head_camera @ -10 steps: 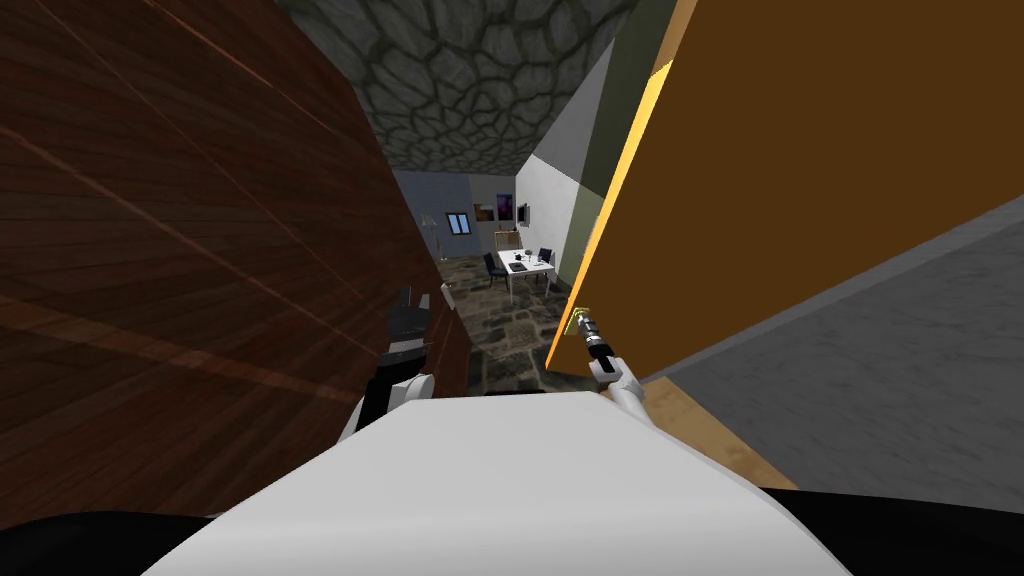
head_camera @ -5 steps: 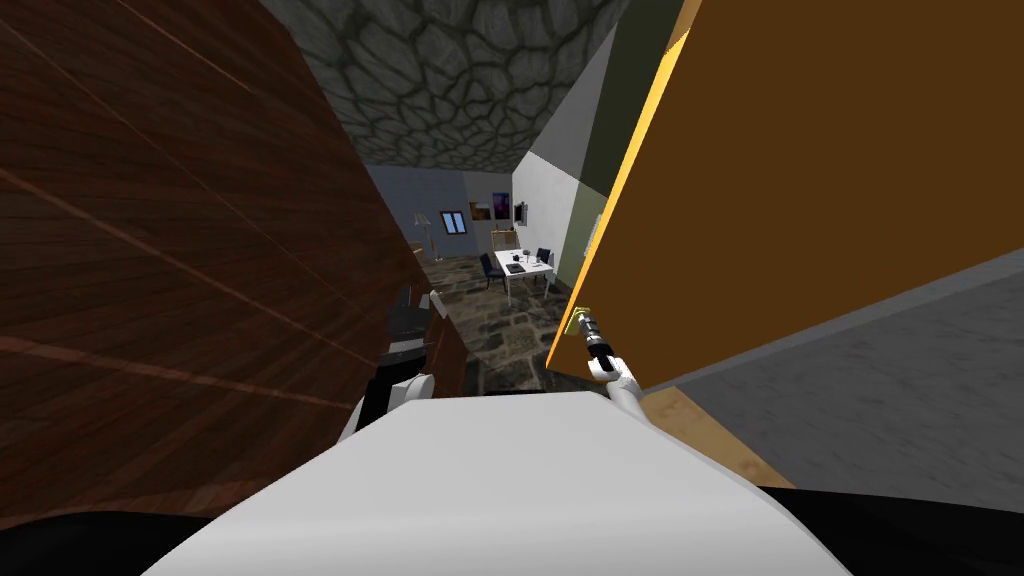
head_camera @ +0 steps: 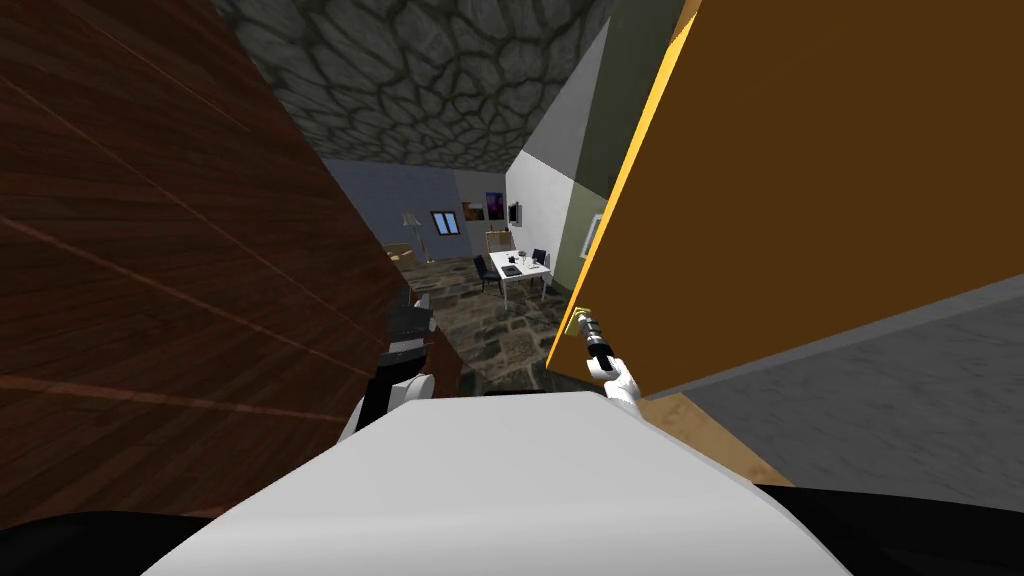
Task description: Push the door open
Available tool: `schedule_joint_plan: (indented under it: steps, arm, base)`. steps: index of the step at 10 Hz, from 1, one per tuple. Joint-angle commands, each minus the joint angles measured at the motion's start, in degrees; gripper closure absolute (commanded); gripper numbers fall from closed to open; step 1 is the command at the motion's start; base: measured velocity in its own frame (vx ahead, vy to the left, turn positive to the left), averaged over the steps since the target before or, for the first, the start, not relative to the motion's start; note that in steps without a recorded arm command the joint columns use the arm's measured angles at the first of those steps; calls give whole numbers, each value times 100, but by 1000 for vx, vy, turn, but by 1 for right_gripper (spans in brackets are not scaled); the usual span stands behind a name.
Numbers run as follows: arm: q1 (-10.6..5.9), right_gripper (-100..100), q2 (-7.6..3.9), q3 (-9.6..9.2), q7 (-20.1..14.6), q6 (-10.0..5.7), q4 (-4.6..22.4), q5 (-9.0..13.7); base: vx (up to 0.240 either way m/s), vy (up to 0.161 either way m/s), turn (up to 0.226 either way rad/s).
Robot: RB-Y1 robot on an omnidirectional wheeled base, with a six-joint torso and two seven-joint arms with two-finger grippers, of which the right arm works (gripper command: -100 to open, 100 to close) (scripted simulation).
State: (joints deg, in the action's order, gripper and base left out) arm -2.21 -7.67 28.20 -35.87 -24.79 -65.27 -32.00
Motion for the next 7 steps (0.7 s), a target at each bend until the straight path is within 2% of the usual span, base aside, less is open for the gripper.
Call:
schedule_joint_plan:
  steps: [1,7]
  arm:
    - [-8,100,-14,127,64,157,-137,35]
    - [-71,100,196,402,362,362,-231,129]
  base:
    - [207,7,-63]
    - [194,36,-80]
